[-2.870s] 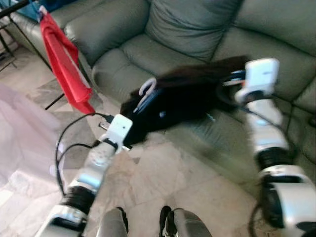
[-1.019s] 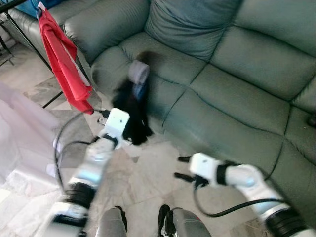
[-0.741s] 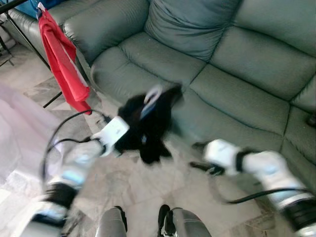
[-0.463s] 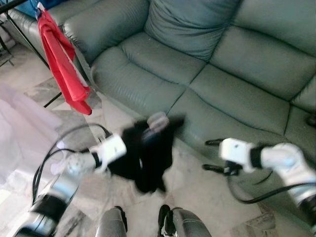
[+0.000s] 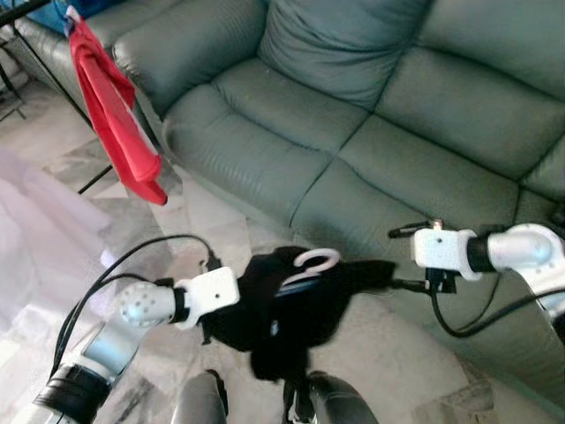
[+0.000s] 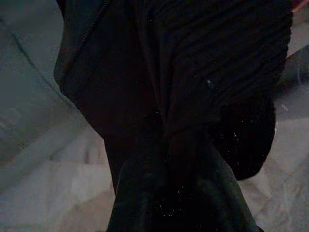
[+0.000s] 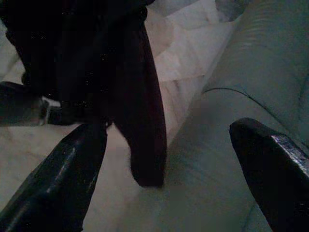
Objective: Hang hanger
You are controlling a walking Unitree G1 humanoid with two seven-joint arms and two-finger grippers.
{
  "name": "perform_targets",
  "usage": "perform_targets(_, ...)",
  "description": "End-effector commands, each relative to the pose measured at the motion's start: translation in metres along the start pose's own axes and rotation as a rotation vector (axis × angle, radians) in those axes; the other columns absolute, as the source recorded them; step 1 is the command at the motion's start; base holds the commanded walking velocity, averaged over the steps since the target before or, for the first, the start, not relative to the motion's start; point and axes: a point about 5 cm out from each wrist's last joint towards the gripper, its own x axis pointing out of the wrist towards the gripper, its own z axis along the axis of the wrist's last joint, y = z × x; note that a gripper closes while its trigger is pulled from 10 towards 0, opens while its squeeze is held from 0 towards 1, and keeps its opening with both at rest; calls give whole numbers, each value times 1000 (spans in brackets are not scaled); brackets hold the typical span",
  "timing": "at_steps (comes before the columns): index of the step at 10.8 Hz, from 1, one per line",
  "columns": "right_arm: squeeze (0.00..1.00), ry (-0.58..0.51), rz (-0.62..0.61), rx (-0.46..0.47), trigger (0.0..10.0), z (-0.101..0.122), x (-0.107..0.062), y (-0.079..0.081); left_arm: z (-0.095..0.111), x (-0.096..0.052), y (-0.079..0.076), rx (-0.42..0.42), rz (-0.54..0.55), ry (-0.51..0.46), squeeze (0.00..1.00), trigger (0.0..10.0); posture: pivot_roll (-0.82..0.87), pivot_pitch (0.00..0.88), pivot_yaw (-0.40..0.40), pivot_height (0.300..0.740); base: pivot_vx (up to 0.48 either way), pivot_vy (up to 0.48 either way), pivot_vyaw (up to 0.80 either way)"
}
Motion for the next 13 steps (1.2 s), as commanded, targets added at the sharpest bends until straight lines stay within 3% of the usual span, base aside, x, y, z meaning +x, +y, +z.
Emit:
perform_targets(1, 1000, 13, 49, -1, 10000, -2, 4, 5, 8, 2, -1, 9, -19, -34, 0, 0, -2, 184, -53, 740, 0, 0, 0)
perform_targets(3, 1000, -1, 83, -33, 10000, -3, 16, 10, 21, 6, -4, 23, -51, -78, 0, 0, -1, 183, -53, 740, 0, 0, 0)
perform_targets(4, 1000, -20, 90, -42, 0, -1, 22, 10, 23, 8, -7, 27, -66, -80, 0, 0, -2, 183, -55, 740, 0, 0, 0)
perform_targets(5, 463, -22, 100, -54, 0, 0, 25, 10, 24, 10, -10, 26, -76, -83, 0, 0, 0, 183, -55, 740, 0, 0, 0)
perform_targets(6, 0, -43, 102, -63, 0, 2, 31, 10, 27, 11, -13, 23, -84, -88, 0, 0, 2, 183, -58, 740, 0, 0, 0)
perform_targets(10, 0, -121, 112, -84, 0, 16, 39, 1, 29, 12, -18, 12, -95, -87, 0, 0, 4, 182, -63, 740, 0, 0, 0)
perform_targets(13, 0, -142, 133, -58, 0, 15, 42, 6, 29, 13, -18, 8, -91, -86, 0, 0, 1, 184, -64, 740, 0, 0, 0)
